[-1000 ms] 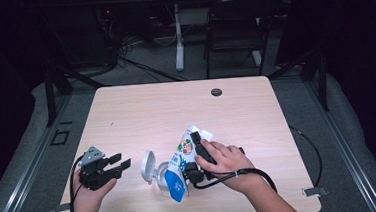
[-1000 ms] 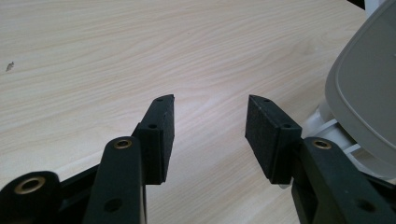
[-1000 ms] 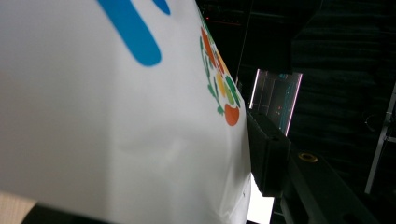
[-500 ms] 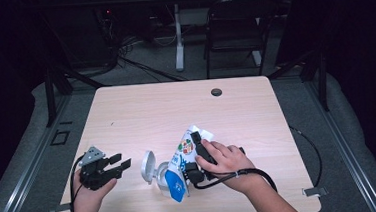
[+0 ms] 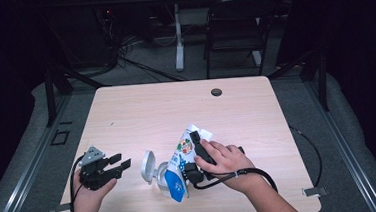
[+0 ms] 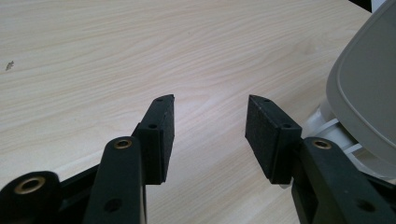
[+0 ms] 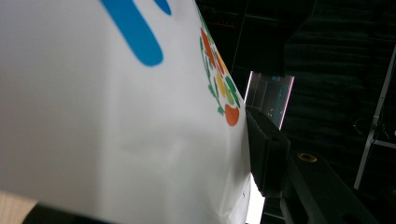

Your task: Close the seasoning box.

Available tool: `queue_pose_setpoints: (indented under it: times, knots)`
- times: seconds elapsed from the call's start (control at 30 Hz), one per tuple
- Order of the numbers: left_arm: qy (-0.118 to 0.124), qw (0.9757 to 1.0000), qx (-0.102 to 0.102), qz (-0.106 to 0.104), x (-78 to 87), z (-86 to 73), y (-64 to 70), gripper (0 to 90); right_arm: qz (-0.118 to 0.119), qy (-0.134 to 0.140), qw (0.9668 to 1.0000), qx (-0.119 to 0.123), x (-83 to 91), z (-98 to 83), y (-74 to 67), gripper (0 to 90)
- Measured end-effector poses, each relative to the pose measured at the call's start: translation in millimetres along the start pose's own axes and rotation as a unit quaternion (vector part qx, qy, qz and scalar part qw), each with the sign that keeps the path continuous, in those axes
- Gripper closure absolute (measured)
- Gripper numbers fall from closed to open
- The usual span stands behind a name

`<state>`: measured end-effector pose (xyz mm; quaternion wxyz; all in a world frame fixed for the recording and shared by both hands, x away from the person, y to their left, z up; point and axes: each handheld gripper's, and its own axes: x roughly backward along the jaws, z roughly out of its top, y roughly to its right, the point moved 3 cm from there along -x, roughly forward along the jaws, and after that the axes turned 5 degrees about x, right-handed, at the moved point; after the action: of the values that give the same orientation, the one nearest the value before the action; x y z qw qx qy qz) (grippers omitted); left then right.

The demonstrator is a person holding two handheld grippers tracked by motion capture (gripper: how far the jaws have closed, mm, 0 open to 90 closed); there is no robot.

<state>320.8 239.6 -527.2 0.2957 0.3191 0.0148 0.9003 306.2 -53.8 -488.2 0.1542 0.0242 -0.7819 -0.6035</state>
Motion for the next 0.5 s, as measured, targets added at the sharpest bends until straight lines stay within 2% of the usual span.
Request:
queue_pose_setpoints:
  times: [0.5]
  knots:
    - [0.0,1.0,0.001,0.0,0.0,0.0,0.0,53.0,-0.005,0.0,1.0,0.0,0.2,0.7,-0.7,62.4]
